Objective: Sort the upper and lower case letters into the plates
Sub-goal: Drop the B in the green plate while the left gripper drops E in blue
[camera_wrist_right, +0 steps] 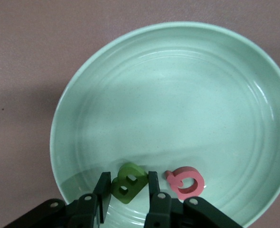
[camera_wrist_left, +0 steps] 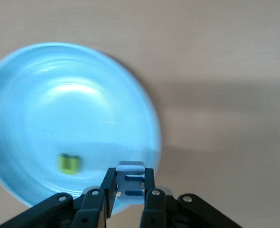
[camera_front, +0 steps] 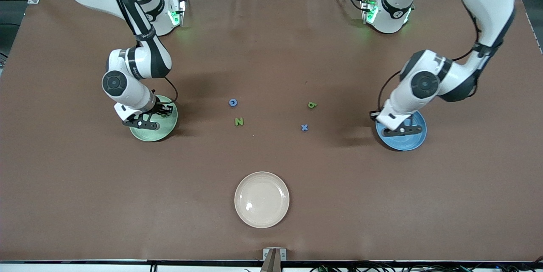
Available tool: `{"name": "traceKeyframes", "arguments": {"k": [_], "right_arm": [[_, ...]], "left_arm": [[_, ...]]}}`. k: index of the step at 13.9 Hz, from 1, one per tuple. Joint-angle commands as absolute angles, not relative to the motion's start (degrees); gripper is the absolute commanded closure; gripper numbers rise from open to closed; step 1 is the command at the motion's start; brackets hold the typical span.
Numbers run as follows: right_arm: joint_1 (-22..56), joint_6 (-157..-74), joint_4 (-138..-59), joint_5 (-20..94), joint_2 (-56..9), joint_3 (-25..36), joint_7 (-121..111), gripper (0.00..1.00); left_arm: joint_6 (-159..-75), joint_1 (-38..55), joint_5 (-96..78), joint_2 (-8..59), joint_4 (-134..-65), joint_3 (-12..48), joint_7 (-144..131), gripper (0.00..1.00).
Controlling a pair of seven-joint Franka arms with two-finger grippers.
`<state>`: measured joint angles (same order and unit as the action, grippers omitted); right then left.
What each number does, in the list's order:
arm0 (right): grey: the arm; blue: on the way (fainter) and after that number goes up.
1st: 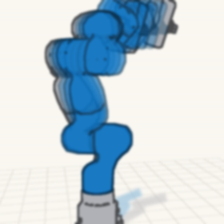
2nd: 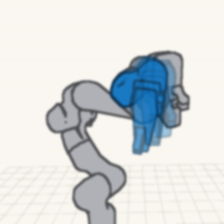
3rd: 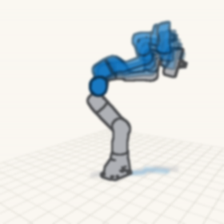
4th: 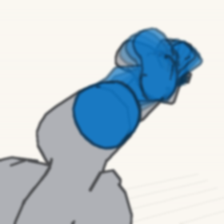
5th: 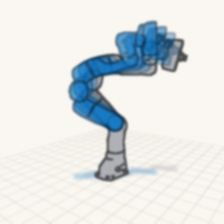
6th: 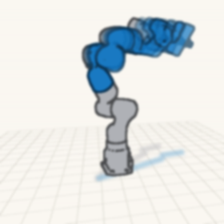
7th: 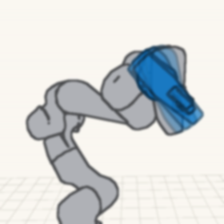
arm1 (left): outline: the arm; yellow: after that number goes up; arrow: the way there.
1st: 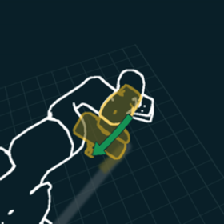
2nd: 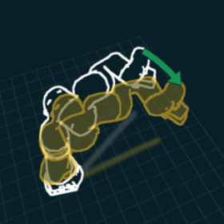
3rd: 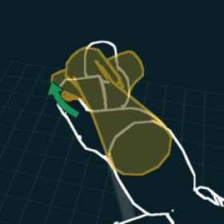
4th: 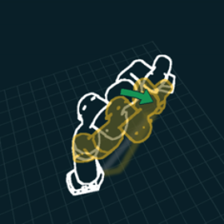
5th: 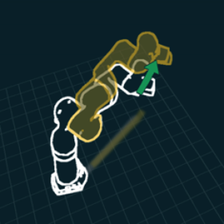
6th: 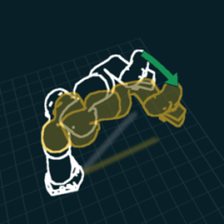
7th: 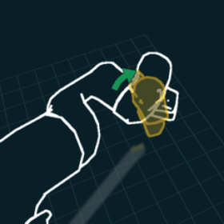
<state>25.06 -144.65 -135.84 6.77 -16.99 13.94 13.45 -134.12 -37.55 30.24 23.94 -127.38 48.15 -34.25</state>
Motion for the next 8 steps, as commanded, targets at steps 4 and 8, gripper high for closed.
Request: {"name": "traceKeyframes", "arguments": {"k": [4, 8], "right_arm": [[25.66, -144.94, -136.41, 7.65, -16.96, 13.89, 13.80, 0.00], [25.58, -131.53, -130.10, 7.47, -14.33, 14.06, 12.92, 0.00]], "left_arm": [[-138.95, -47.27, 37.52, 24.51, -130.69, 49.39, -26.03, 0.81], [-139.39, -48.78, 42.87, 27.68, -130.34, 48.87, -25.66, 0.81]]}}
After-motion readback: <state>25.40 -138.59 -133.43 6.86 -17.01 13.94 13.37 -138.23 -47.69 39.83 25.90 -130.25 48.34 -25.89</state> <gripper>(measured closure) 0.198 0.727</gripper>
